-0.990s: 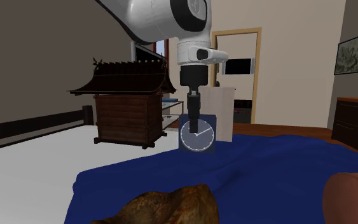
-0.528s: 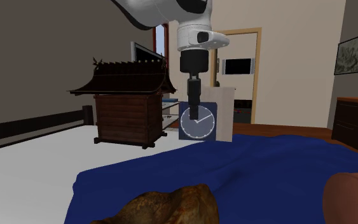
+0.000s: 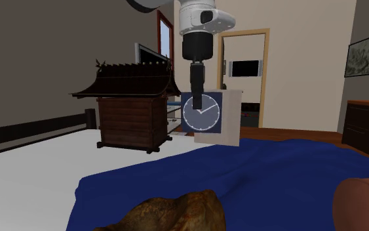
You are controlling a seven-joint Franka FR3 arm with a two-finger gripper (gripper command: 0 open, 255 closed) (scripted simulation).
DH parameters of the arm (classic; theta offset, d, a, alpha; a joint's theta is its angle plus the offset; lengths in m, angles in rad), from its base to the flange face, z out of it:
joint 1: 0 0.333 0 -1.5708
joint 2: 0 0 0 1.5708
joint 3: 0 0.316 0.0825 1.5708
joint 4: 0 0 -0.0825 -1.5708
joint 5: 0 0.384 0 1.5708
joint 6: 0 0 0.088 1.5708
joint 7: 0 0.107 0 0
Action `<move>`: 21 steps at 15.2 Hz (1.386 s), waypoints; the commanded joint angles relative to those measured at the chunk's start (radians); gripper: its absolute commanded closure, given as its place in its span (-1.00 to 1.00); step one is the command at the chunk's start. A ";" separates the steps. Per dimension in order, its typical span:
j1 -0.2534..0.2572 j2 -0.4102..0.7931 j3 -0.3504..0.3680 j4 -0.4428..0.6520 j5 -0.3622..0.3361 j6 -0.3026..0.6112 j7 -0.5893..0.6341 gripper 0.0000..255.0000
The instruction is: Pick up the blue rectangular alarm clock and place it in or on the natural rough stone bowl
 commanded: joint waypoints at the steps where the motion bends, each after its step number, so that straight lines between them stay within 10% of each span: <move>1: -0.014 -0.083 -0.007 -0.084 0.031 0.008 -0.025 1.00; 13: -0.023 -0.574 -0.118 -0.520 0.154 -0.035 -0.188 1.00; 21: -0.017 -0.580 -0.110 -0.632 0.161 0.071 -0.190 1.00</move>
